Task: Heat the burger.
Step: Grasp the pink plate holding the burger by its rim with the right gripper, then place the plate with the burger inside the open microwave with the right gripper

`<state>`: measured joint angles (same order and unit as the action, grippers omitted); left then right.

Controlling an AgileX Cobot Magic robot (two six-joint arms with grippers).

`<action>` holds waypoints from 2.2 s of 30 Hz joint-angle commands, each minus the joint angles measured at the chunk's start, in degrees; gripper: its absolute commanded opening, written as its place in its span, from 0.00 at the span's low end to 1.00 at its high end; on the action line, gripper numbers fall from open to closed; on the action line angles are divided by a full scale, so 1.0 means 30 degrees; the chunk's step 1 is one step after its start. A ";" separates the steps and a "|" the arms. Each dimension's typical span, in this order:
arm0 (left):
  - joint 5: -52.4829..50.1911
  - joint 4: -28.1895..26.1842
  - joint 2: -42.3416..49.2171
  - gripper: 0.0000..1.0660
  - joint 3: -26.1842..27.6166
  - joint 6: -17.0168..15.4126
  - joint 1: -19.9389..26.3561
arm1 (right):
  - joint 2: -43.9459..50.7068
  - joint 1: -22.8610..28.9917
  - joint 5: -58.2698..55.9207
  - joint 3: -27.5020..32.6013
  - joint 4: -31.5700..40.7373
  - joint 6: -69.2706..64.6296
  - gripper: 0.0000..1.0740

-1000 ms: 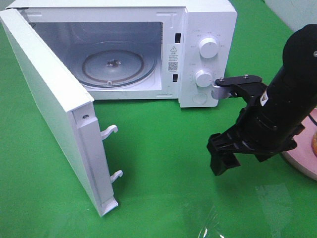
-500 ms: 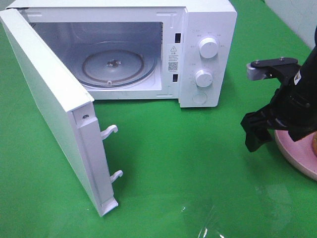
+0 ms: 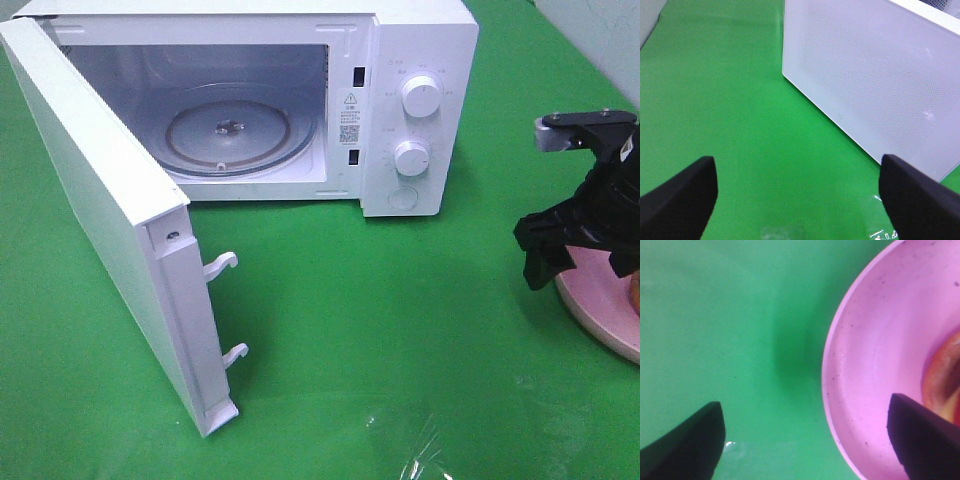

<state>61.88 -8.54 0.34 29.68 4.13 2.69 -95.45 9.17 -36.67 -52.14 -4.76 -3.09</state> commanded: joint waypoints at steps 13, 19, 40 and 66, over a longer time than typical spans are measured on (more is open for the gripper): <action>-0.0210 -0.0076 0.0286 0.75 -0.0057 -0.0076 0.0057 | -0.3209 -0.0115 0.3170 -0.0115 -0.1127 -0.1012 0.75; -0.0210 -0.0076 0.0286 0.75 -0.0057 -0.0076 0.0057 | -0.3953 -0.0115 0.3419 -0.0115 -0.1451 -0.1394 0.74; -0.0210 -0.0076 0.0286 0.75 -0.0057 -0.0076 0.0057 | -0.4354 -0.0115 0.2979 -0.0076 -0.2884 -0.1757 0.00; -0.0210 -0.0076 0.0286 0.75 -0.0057 -0.0076 0.0057 | -0.0668 0.1318 0.0802 0.2330 -0.7105 -0.6398 0.00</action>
<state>61.88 -8.54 0.34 29.68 4.13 2.69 -99.69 11.97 -33.00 -46.29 -23.26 -20.68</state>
